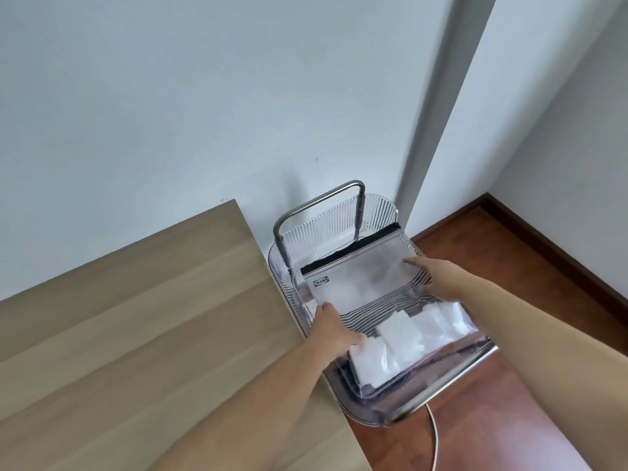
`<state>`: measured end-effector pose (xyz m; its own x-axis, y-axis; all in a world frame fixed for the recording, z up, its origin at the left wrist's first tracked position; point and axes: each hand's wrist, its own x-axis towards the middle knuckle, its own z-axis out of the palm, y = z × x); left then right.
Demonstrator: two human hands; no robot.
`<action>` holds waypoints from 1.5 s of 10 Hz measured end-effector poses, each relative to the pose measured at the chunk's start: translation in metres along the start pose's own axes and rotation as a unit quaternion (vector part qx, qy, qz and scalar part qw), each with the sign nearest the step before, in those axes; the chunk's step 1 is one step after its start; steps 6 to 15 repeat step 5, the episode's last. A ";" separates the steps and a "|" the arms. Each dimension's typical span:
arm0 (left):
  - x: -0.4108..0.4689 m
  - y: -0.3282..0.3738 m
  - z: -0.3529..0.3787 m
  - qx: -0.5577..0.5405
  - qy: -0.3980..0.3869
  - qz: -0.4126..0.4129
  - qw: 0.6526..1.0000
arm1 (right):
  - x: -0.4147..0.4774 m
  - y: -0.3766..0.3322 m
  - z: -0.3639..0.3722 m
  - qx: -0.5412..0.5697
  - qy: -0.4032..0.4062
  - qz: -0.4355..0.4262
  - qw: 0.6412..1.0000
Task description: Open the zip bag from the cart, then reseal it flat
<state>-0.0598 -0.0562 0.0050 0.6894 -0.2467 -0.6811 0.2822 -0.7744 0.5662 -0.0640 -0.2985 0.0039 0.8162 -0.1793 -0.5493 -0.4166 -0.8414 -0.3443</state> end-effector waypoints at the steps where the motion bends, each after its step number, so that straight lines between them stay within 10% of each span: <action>1: 0.006 0.002 -0.001 0.024 -0.017 -0.026 0.999 | 0.005 -0.002 0.007 -0.007 -0.018 -0.003 1.000; 5: -0.010 -0.001 -0.035 0.122 0.038 0.130 0.983 | -0.019 -0.045 0.010 0.042 0.075 -0.027 0.996; 15: -0.010 -0.001 -0.035 0.122 0.038 0.130 0.983 | -0.019 -0.045 0.010 0.042 0.075 -0.027 0.996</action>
